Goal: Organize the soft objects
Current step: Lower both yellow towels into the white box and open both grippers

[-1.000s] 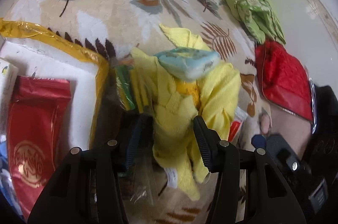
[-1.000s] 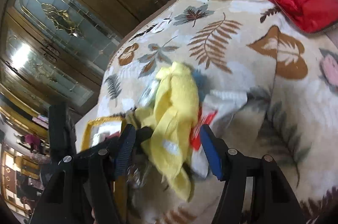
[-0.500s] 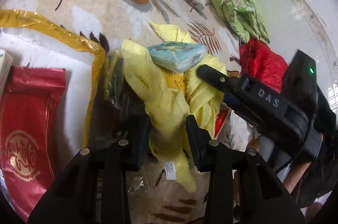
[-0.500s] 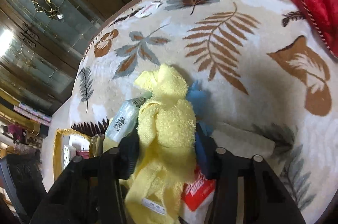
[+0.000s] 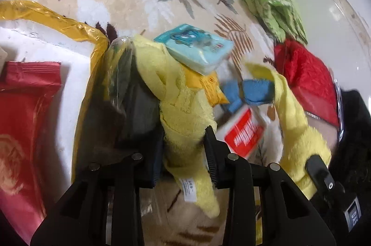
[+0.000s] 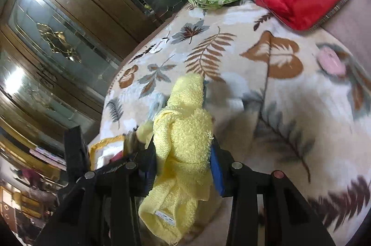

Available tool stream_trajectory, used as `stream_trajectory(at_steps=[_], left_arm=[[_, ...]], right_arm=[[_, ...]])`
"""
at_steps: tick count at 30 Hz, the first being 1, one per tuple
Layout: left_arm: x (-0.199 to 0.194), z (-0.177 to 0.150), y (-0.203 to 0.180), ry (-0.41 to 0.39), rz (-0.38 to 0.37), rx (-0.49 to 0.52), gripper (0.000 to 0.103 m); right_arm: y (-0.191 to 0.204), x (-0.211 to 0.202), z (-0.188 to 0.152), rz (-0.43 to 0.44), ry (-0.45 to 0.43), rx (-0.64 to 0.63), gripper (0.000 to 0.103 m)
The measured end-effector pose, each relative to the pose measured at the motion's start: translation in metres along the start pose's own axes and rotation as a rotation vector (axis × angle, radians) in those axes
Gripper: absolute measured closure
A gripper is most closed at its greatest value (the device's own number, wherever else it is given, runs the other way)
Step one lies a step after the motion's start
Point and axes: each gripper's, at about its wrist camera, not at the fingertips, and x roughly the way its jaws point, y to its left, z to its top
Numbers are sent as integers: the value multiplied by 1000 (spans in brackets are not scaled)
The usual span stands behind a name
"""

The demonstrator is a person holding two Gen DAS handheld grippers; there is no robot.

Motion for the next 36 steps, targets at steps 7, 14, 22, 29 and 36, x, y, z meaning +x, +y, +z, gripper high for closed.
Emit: stream_trajectory(at_steps=[7,14,22,29,36], left_arm=[[-70,-32,3,-68,-183,-5,72],[-125,-69,24,-63,-252,15,72],[-178,-89,53,-115,-209,22,72],[-216,-84,91,-153,-149,38,72],[-223,-69,127,-134,-71,73,72]], right_arm=[[8,-27,-14,36,-53,-24,63],[22,-60,-22,105,-136,-41,63],[50,-75,-44,211,-94,-76,63],[114,-52,-64,304,-19,-181,63],[180,-11,-63,309,-26,-333,63]])
